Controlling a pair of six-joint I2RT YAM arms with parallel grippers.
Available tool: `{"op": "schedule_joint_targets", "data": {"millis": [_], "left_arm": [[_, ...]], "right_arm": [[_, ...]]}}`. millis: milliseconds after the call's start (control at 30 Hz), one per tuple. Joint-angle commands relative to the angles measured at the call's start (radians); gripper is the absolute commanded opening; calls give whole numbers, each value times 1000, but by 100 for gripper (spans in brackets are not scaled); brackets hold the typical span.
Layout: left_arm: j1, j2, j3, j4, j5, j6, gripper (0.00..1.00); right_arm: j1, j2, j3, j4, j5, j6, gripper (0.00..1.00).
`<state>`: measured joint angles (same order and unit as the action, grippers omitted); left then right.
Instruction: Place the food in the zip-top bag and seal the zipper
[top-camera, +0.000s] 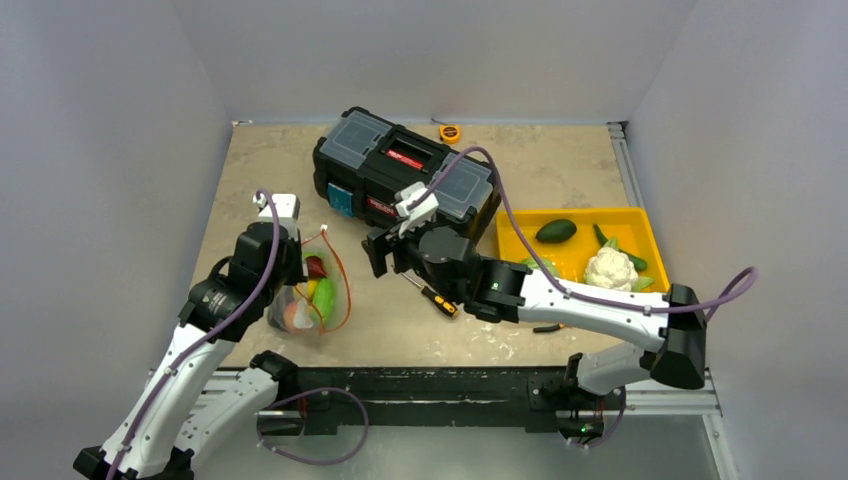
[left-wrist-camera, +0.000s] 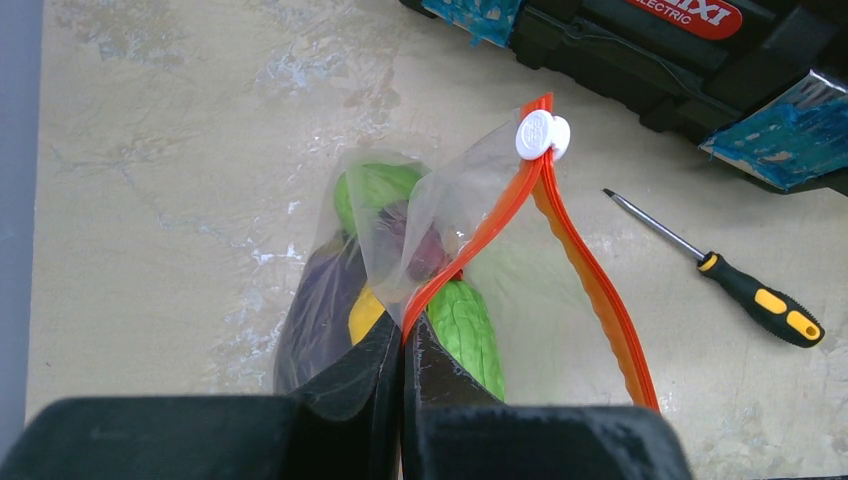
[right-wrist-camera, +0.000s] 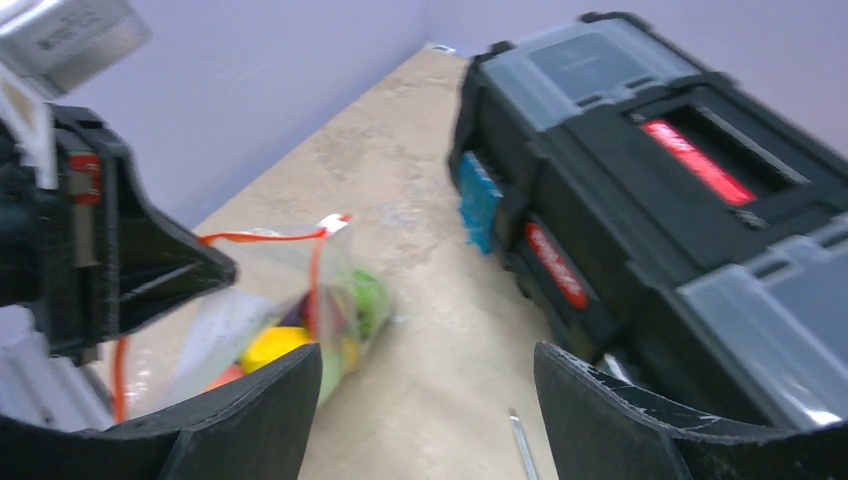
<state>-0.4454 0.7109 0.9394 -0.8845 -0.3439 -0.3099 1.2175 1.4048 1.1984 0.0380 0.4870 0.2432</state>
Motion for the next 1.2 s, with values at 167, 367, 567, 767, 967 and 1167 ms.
{"op": "schedule_joint_targets", "data": {"millis": [167, 367, 567, 767, 967, 1167], "left_arm": [[2, 4, 2, 22, -3, 15, 0], [3, 8, 3, 25, 1, 17, 0], [2, 12, 3, 26, 6, 19, 0], [2, 11, 3, 25, 7, 18, 0], [2, 3, 1, 22, 1, 15, 0], [2, 5, 3, 24, 2, 15, 0]], "right_arm": [[-178, -232, -192, 18, 228, 2, 84], [-456, -434, -349, -29, 214, 170, 89], [-603, -591, -442, -30, 294, 215, 91], [-816, -536, -438, -147, 233, 354, 92], [-996, -422, -454, -240, 111, 575, 98], [-1051, -342, -472, -229, 10, 606, 99]]}}
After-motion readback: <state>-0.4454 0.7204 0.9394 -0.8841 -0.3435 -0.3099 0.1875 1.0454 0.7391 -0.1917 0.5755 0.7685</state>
